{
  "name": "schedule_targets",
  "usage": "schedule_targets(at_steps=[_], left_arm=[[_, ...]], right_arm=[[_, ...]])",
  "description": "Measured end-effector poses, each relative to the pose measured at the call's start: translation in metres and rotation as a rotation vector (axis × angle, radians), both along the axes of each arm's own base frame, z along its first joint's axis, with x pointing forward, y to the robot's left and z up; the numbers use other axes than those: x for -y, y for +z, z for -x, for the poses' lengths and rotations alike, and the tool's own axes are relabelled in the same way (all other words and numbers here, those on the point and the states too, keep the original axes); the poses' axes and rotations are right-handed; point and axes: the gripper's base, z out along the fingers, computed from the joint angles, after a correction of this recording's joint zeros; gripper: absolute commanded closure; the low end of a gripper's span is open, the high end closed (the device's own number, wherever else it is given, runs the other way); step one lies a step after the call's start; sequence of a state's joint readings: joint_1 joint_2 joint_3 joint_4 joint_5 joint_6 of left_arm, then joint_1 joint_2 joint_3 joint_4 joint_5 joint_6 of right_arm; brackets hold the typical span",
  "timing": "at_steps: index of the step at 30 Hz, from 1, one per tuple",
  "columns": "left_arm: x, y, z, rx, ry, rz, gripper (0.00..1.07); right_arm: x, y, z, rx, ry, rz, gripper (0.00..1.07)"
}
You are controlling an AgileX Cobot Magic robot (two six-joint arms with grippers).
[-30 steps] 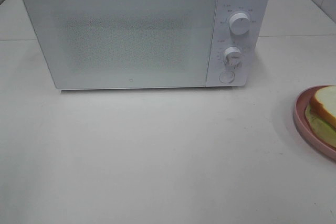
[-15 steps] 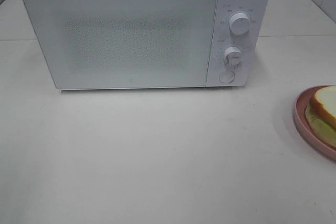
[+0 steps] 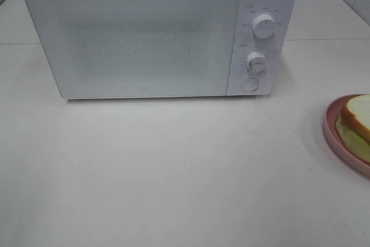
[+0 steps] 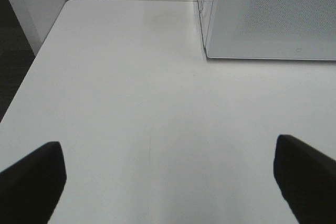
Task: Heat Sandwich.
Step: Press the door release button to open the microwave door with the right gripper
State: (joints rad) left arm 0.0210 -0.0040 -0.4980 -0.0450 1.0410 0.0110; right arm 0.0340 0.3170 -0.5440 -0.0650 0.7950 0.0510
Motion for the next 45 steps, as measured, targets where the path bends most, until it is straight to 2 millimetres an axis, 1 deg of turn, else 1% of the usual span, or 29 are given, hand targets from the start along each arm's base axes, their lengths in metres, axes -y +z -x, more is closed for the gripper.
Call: schedule_targets(at_steps=[2, 3, 4, 7, 8, 9, 11, 12, 14, 16, 17, 18, 19, 21, 22, 24, 26, 31, 32, 34, 38, 40, 42, 43, 44, 45], left_arm=[[0.0, 0.0, 0.0, 0.0, 0.0, 0.0, 0.05], [0.0, 0.0, 0.0, 0.0, 0.0, 0.0, 0.05], [0.0, 0.0, 0.0, 0.0, 0.0, 0.0, 0.05], [0.0, 0.0, 0.0, 0.0, 0.0, 0.0, 0.05], [0.0, 0.0, 0.0, 0.0, 0.0, 0.0, 0.05], [0.0, 0.0, 0.0, 0.0, 0.0, 0.0, 0.05], [0.0, 0.0, 0.0, 0.0, 0.0, 0.0, 0.05], [0.0, 0.0, 0.0, 0.0, 0.0, 0.0, 0.05], [0.0, 0.0, 0.0, 0.0, 0.0, 0.0, 0.05], [0.0, 0.0, 0.0, 0.0, 0.0, 0.0, 0.05], [0.0, 0.0, 0.0, 0.0, 0.0, 0.0, 0.05], [0.0, 0.0, 0.0, 0.0, 0.0, 0.0, 0.05], [0.0, 0.0, 0.0, 0.0, 0.0, 0.0, 0.05], [0.0, 0.0, 0.0, 0.0, 0.0, 0.0, 0.05], [0.0, 0.0, 0.0, 0.0, 0.0, 0.0, 0.05], [0.0, 0.0, 0.0, 0.0, 0.0, 0.0, 0.05], [0.0, 0.0, 0.0, 0.0, 0.0, 0.0, 0.05], [0.0, 0.0, 0.0, 0.0, 0.0, 0.0, 0.05], [0.0, 0.0, 0.0, 0.0, 0.0, 0.0, 0.05], [0.0, 0.0, 0.0, 0.0, 0.0, 0.0, 0.05], [0.0, 0.0, 0.0, 0.0, 0.0, 0.0, 0.05], [0.0, 0.0, 0.0, 0.0, 0.0, 0.0, 0.05], [0.0, 0.0, 0.0, 0.0, 0.0, 0.0, 0.05], [0.0, 0.0, 0.0, 0.0, 0.0, 0.0, 0.05], [0.0, 0.0, 0.0, 0.0, 0.0, 0.0, 0.05], [0.0, 0.0, 0.0, 0.0, 0.0, 0.0, 0.05]], right_arm=[[0.0, 0.0, -0.007, -0.005, 0.002, 0.001, 0.32], [0.0, 0.0, -0.007, -0.005, 0.002, 0.001, 0.32], [-0.001, 0.001, -0.014, -0.007, 0.004, 0.001, 0.32], [-0.001, 0.001, -0.025, -0.005, 0.007, 0.002, 0.32], [-0.001, 0.001, -0.025, -0.005, 0.007, 0.002, 0.32], [-0.002, 0.001, -0.032, -0.009, 0.009, 0.002, 0.32], [-0.002, 0.0, -0.039, -0.008, 0.011, 0.003, 0.32], [-0.002, 0.0, -0.047, -0.005, 0.013, 0.003, 0.32], [-0.003, 0.0, -0.051, 0.002, 0.014, 0.003, 0.32], [-0.003, -0.001, -0.059, 0.007, 0.017, 0.003, 0.32], [-0.004, -0.002, -0.067, 0.011, 0.02, 0.003, 0.32], [-0.004, -0.003, -0.071, 0.009, 0.021, 0.003, 0.32], [-0.004, -0.003, -0.071, 0.009, 0.021, 0.003, 0.32], [-0.004, -0.004, -0.079, 0.014, 0.023, 0.003, 0.32], [-0.005, -0.006, -0.088, 0.017, 0.026, 0.003, 0.32], [-0.005, -0.007, -0.091, 0.023, 0.028, 0.002, 0.32], [-0.006, -0.011, -0.104, 0.02, 0.031, 0.002, 0.32], [-0.007, -0.018, -0.119, 0.016, 0.036, 0.001, 0.32], [-0.007, -0.022, -0.126, 0.008, 0.038, 0.001, 0.32], [-0.007, -0.024, -0.13, 0.008, 0.039, 0.0, 0.32], [-0.009, -0.034, -0.149, 0.022, 0.045, -0.003, 0.32], [-0.009, -0.036, -0.153, 0.026, 0.046, -0.004, 0.32], [-0.013, -0.045, -0.161, 0.064, 0.068, -0.008, 0.32], [-0.015, -0.05, -0.163, 0.07, 0.077, -0.009, 0.32], [-0.015, -0.05, -0.163, 0.07, 0.077, -0.009, 0.32], [-0.018, -0.054, -0.165, 0.086, 0.09, -0.011, 0.32]])
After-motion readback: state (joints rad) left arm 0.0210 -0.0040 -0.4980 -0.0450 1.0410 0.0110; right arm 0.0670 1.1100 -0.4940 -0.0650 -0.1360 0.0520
